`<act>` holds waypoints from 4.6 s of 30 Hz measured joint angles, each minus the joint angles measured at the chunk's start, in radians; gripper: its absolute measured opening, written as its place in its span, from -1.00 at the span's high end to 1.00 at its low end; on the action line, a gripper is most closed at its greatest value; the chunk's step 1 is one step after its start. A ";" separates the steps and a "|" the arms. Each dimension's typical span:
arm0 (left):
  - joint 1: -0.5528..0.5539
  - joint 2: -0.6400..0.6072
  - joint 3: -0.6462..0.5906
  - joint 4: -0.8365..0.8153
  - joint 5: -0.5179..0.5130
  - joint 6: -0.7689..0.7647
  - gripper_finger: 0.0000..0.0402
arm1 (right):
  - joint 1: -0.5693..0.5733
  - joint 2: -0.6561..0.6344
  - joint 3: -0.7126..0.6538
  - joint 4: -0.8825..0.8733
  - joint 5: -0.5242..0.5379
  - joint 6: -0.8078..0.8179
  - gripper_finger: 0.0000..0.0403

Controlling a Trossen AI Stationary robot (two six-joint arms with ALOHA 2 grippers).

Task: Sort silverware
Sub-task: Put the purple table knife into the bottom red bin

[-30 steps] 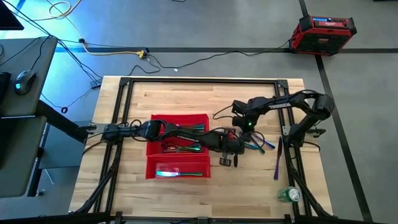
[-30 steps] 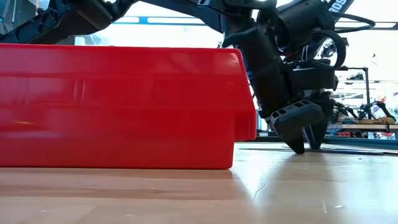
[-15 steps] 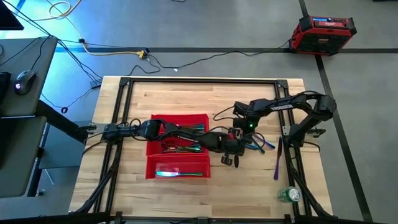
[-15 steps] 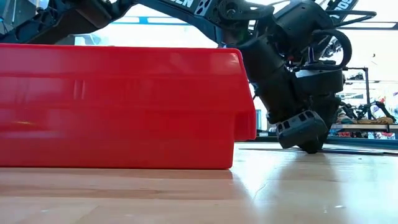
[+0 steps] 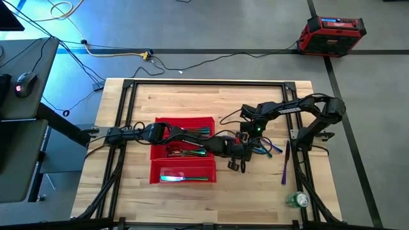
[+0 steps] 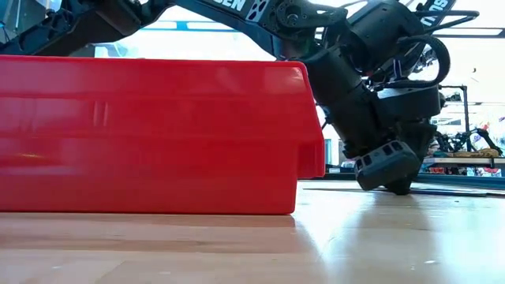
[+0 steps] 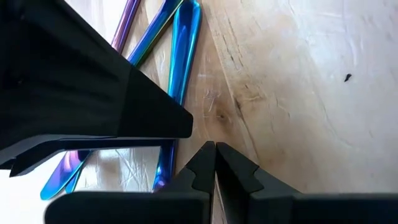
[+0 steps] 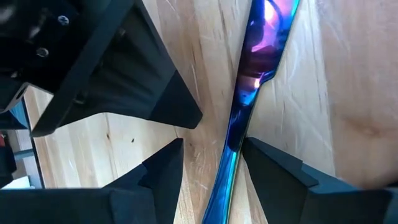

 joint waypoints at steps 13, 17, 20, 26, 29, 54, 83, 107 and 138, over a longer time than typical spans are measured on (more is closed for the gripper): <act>-0.012 -0.005 0.001 -0.015 -0.022 0.109 1.00 | -0.050 -0.025 -0.021 0.009 -0.054 -0.067 0.18; -0.036 -0.017 0.002 -0.060 -0.079 0.143 1.00 | -0.056 -0.081 -0.026 -0.058 -0.008 -0.099 0.18; -0.047 -0.015 0.001 -0.065 -0.118 0.167 1.00 | -0.049 -0.110 -0.026 -0.099 0.040 -0.105 0.18; -0.011 -0.013 0.002 -0.060 -0.066 0.124 1.00 | 0.000 -0.107 -0.024 -0.083 0.077 -0.069 0.18; 0.007 -0.014 0.001 -0.059 -0.023 0.099 1.00 | 0.011 -0.100 -0.024 -0.064 0.084 -0.040 0.18; 0.015 0.012 0.000 0.082 -0.027 0.116 1.00 | -0.029 -0.117 -0.233 0.296 -0.131 0.214 0.18; 0.009 0.041 0.000 0.074 0.020 0.166 1.00 | 0.013 -0.205 -0.246 0.392 0.048 0.679 0.18; -0.002 0.042 0.000 0.132 -0.033 0.226 1.00 | -0.007 -0.199 -0.245 0.390 -0.046 0.595 0.18; -0.017 0.021 0.001 0.235 -0.167 0.278 1.00 | -0.055 -0.193 -0.244 0.320 -0.173 0.452 0.18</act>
